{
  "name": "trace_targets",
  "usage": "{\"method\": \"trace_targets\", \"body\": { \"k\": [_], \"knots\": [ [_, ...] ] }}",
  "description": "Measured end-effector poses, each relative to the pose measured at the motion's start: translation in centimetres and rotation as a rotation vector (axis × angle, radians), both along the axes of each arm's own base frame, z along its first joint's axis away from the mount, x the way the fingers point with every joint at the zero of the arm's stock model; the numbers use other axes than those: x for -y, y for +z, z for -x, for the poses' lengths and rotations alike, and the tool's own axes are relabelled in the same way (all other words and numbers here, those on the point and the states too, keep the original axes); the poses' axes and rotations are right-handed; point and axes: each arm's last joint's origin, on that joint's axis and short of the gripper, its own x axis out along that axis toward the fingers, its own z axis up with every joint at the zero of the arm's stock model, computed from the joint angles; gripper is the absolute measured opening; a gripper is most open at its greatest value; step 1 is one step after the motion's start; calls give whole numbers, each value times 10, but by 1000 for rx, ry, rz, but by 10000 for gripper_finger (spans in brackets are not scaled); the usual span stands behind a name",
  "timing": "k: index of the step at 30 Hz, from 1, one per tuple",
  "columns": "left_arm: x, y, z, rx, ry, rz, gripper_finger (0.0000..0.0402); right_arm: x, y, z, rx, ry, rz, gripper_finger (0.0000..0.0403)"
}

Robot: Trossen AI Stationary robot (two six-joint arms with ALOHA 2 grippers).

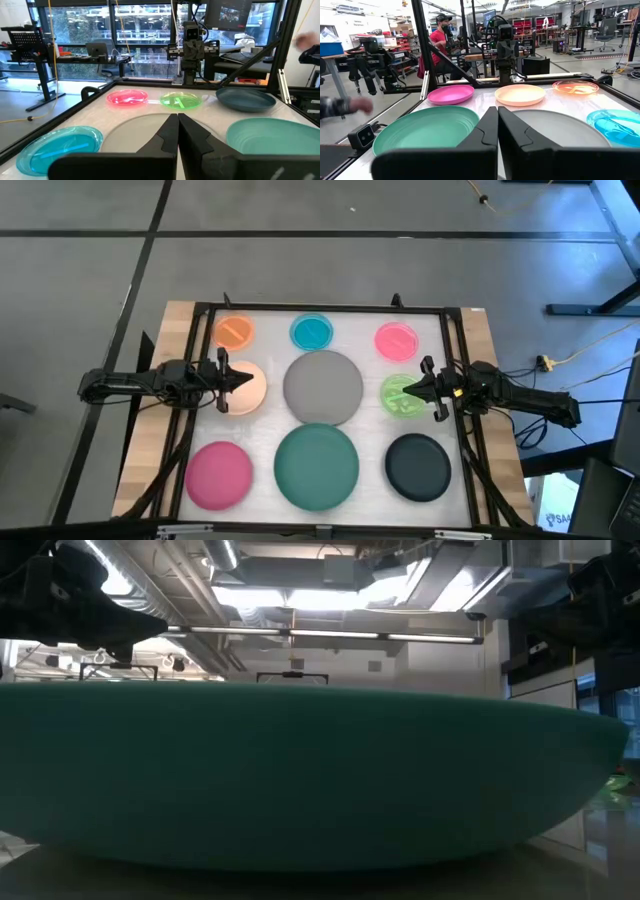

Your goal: Stack plastic plates

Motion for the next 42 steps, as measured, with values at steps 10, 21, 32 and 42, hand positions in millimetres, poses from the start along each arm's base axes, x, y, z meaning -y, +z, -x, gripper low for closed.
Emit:
{"method": "trace_targets", "body": {
  "k": [10,21,32,42],
  "knots": [
    [0,0,0,0,3,0,0,0,0,0,0,0,0,1],
    [-5,2,1,22,173,7,0,0,0,0,0,0,0,1],
    [-5,15,3,160,170,28,0,1,0,0,-21,-21,-143,1],
    [0,19,0,192,-3,1,0,4,11,-1,71,-98,-303,1]
  ]
}}
